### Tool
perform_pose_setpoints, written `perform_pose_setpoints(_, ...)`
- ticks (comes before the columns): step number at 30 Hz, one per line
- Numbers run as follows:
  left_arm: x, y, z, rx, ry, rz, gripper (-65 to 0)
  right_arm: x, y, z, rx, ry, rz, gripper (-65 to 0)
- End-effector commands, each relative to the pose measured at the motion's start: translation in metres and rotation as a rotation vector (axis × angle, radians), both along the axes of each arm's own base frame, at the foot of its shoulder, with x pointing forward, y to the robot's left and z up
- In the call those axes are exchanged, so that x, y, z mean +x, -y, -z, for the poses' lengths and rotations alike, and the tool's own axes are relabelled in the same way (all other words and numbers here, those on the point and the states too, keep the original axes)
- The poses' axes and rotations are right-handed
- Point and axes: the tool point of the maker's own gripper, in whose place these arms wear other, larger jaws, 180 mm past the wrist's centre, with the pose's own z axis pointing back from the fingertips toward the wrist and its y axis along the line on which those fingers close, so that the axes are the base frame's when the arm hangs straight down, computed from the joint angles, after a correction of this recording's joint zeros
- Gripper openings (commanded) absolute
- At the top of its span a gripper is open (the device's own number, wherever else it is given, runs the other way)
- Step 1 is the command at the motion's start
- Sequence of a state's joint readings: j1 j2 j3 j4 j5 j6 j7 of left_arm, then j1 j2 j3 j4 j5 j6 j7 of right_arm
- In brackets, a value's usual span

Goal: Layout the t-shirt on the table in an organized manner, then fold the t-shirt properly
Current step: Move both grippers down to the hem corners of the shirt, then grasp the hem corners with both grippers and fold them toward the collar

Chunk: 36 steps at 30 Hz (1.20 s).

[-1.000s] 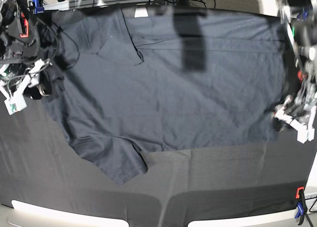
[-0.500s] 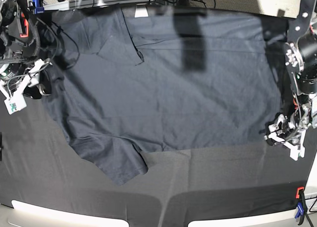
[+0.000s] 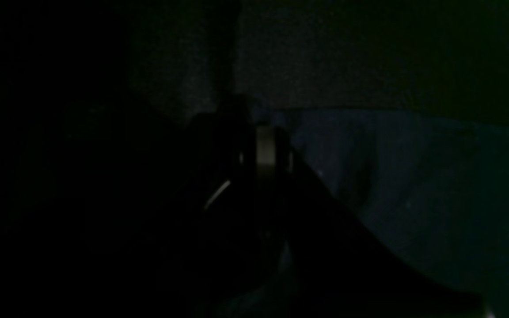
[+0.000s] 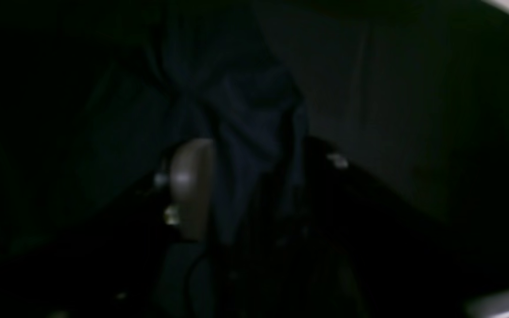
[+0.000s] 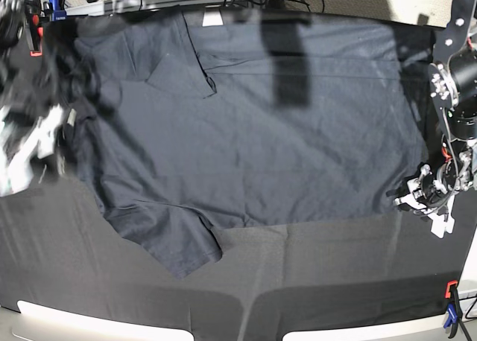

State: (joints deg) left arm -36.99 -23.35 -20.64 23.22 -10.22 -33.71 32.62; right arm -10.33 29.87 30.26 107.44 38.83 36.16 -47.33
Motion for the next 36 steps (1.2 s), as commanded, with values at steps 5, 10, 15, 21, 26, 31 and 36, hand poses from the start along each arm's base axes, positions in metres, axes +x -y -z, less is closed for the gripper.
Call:
perform_pose_setpoints(5, 0.006, -0.004, -0.009, 0.017, 0.007, 0.012, -65.0, 0.047, -0.012, -0.014, -0.036, 0.094, -0.044, -26.2)
perform_pose_setpoints(10, 0.005, -0.004, -0.008, 0.017, 0.004, 0.013, -65.0, 0.104, -0.017, 0.01, -0.039, -0.034, 0.002, -26.3)
perform_pose_setpoints(15, 0.006, -0.004, -0.009, 0.016, 0.009, 0.011, -65.0, 0.155, -0.003, 0.031, -0.041, -0.169, 0.05, -26.3)
perform_pose_setpoints(21, 0.007, -0.005, -0.01, 0.016, 0.016, 0.007, -65.0, 0.182, 0.033, 0.053, 0.018, -0.353, 0.167, -26.3)
perform_pose_setpoints(26, 0.007, -0.005, -0.01, 0.016, 0.016, 0.006, -65.0, 0.174, 0.057, 0.081, 0.006, -0.486, 0.262, -26.3)
perform_pose_setpoints(31, 0.007, -0.005, -0.01, 0.016, 0.016, 0.006, -65.0, 0.165, 0.044, 0.099, 0.022, -0.546, 0.217, -26.4)
perform_pose_setpoints(36, 0.008, -0.005, -0.011, 0.011, 0.022, 0.003, -65.0, 0.161, 0.028, 0.111, 0.026, -0.581, 0.192, -26.5)
